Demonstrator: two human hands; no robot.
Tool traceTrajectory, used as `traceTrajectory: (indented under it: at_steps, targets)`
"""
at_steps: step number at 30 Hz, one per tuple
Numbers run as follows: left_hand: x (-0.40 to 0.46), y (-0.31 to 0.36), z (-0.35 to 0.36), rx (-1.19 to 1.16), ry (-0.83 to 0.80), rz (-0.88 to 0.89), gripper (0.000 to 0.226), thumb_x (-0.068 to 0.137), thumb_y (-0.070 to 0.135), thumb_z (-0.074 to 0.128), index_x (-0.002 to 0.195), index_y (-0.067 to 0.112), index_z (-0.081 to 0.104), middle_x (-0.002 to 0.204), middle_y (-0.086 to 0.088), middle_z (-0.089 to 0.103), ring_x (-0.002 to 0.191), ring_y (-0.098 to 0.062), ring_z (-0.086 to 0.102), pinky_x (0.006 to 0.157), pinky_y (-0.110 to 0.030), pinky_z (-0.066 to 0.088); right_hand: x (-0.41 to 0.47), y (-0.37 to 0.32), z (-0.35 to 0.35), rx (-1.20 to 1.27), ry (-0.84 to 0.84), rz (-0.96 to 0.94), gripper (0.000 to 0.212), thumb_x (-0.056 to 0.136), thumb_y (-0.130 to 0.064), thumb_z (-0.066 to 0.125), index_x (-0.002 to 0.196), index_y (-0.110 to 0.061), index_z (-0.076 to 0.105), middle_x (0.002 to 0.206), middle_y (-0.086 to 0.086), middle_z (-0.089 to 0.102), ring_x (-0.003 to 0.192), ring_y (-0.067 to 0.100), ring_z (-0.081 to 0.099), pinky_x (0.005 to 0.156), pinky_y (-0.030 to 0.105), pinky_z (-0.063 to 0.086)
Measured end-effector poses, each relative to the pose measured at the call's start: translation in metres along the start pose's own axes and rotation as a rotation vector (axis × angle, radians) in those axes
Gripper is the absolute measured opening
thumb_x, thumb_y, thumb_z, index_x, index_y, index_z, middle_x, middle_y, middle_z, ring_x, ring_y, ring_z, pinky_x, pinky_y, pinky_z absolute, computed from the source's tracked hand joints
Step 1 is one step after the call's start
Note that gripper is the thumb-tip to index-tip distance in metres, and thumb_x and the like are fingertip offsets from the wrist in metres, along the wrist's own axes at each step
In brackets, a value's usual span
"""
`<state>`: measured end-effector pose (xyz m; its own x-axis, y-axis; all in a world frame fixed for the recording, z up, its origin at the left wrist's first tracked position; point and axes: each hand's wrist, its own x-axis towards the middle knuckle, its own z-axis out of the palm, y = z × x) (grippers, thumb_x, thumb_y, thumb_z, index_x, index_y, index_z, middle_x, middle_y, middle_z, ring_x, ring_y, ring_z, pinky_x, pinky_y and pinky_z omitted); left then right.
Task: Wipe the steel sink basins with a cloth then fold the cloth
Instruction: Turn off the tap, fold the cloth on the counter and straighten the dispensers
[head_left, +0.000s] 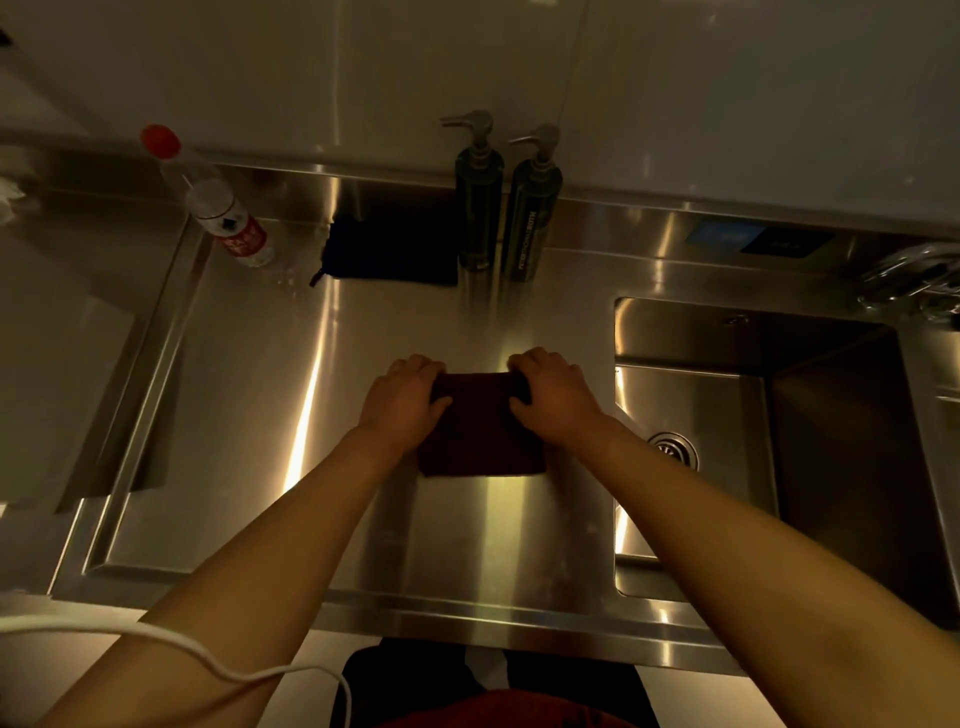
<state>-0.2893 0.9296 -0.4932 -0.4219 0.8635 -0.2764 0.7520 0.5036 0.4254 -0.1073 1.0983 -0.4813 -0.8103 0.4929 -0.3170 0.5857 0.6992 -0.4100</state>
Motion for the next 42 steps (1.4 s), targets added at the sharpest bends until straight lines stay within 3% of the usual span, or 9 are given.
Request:
traceTrajectory:
  at_steps: [4, 8, 12, 17, 21, 28, 32, 37, 42]
  targets:
    - [-0.003, 0.004, 0.004, 0.035, -0.03, -0.039, 0.045, 0.1, 0.031, 0.063, 0.143, 0.018, 0.057, 0.131, -0.009, 0.053, 0.12, -0.031, 0.05, 0.096, -0.044, 0.047, -0.002, 0.0, 0.003, -0.037, 0.019, 0.007, 0.045, 0.089, -0.027, 0.064, 0.133, -0.018, 0.057, 0.125, 0.007, 0.055, 0.118, 0.029, 0.049, 0.099, 0.044, 0.039]
    - [-0.007, 0.012, 0.004, 0.018, 0.022, -0.059, 0.022, 0.099, 0.021, 0.061, 0.116, 0.01, 0.069, 0.12, -0.011, 0.051, 0.113, -0.031, 0.05, 0.088, -0.039, 0.048, -0.007, 0.001, 0.002, -0.041, 0.032, -0.014, 0.028, 0.091, -0.024, 0.062, 0.117, -0.017, 0.066, 0.118, 0.007, 0.053, 0.113, 0.028, 0.049, 0.094, 0.04, 0.038]
    - [-0.018, 0.02, -0.002, -0.056, 0.071, -0.109, 0.022, 0.101, 0.02, 0.059, 0.117, 0.008, 0.066, 0.127, -0.01, 0.053, 0.11, -0.029, 0.055, 0.09, -0.042, 0.052, -0.02, 0.004, -0.004, 0.162, 0.027, -0.015, 0.022, 0.093, -0.021, 0.064, 0.112, -0.012, 0.064, 0.113, 0.007, 0.057, 0.102, 0.025, 0.058, 0.087, 0.037, 0.048]
    - [-0.04, 0.035, -0.015, -0.061, 0.091, -0.121, 0.018, 0.103, 0.022, 0.054, 0.113, 0.013, 0.065, 0.111, -0.005, 0.06, 0.094, -0.026, 0.062, 0.073, -0.032, 0.041, -0.035, -0.001, -0.011, 0.261, 0.03, -0.045, 0.02, 0.094, -0.023, 0.064, 0.113, -0.016, 0.059, 0.101, 0.006, 0.069, 0.091, 0.023, 0.066, 0.079, 0.039, 0.056]
    - [-0.052, 0.039, -0.035, -0.049, 0.132, -0.121, 0.019, 0.104, 0.022, 0.053, 0.115, 0.014, 0.066, 0.109, -0.004, 0.062, 0.091, -0.024, 0.063, 0.079, -0.038, 0.052, -0.033, -0.011, -0.023, 0.284, 0.054, -0.071, 0.023, 0.094, -0.027, 0.067, 0.115, -0.02, 0.06, 0.104, 0.005, 0.07, 0.092, 0.023, 0.066, 0.082, 0.04, 0.057]
    - [-0.042, 0.013, -0.076, -0.056, 0.192, -0.107, 0.02, 0.104, 0.021, 0.052, 0.115, 0.015, 0.067, 0.109, -0.004, 0.062, 0.093, -0.024, 0.063, 0.079, -0.036, 0.049, -0.01, -0.043, -0.035, 0.325, 0.125, -0.064, 0.025, 0.092, -0.031, 0.068, 0.116, -0.025, 0.062, 0.104, 0.002, 0.07, 0.092, 0.021, 0.066, 0.075, 0.029, 0.048]
    - [-0.02, -0.013, -0.103, -0.065, 0.21, -0.065, 0.02, 0.105, 0.021, 0.052, 0.118, 0.016, 0.066, 0.11, -0.005, 0.061, 0.094, -0.024, 0.061, 0.078, -0.032, 0.043, 0.016, -0.067, -0.042, 0.338, 0.178, -0.03, 0.019, 0.092, -0.026, 0.069, 0.109, -0.02, 0.065, 0.099, 0.001, 0.068, 0.093, 0.023, 0.066, 0.075, 0.026, 0.041]
    - [0.015, -0.051, -0.138, -0.078, 0.211, 0.008, 0.021, 0.104, 0.019, 0.054, 0.12, 0.012, 0.066, 0.112, -0.009, 0.062, 0.1, -0.027, 0.061, 0.08, -0.032, 0.04, 0.058, -0.098, -0.056, 0.385, 0.212, 0.024, 0.029, 0.095, -0.023, 0.067, 0.123, -0.019, 0.063, 0.115, 0.004, 0.069, 0.106, 0.022, 0.065, 0.091, 0.035, 0.052]
    - [0.061, -0.086, -0.162, -0.068, 0.169, 0.043, 0.023, 0.104, 0.019, 0.054, 0.123, 0.01, 0.065, 0.115, -0.012, 0.061, 0.103, -0.031, 0.061, 0.088, -0.044, 0.049, 0.102, -0.12, -0.059, 0.462, 0.242, 0.076, 0.023, 0.096, -0.017, 0.065, 0.119, -0.018, 0.063, 0.11, 0.004, 0.069, 0.102, 0.019, 0.065, 0.091, 0.038, 0.055]
